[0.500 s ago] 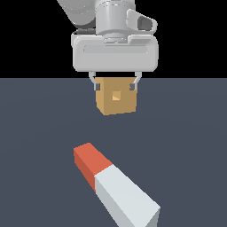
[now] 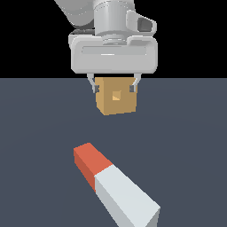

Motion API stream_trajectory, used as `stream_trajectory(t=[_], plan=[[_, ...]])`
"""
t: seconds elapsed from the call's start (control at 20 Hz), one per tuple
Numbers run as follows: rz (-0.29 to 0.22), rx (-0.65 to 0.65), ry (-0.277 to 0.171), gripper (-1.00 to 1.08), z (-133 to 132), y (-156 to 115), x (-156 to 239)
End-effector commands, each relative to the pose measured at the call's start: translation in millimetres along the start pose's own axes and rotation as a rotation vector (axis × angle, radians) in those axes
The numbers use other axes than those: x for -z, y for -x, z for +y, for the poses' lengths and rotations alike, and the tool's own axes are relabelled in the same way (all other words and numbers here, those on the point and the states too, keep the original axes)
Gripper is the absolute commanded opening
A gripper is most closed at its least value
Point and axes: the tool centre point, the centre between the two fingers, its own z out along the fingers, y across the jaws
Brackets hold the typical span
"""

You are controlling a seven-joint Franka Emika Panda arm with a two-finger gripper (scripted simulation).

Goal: Insert the peg into the horizontal hole in a box.

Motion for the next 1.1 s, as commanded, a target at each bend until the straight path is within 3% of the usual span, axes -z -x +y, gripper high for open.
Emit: stream_trajectory(t=[0.0,1.05], plan=[[0.0,0.018,0.0,1.0,-2,5,-3],[0.006,0.35,0.002,1.0,-15,96,-54]])
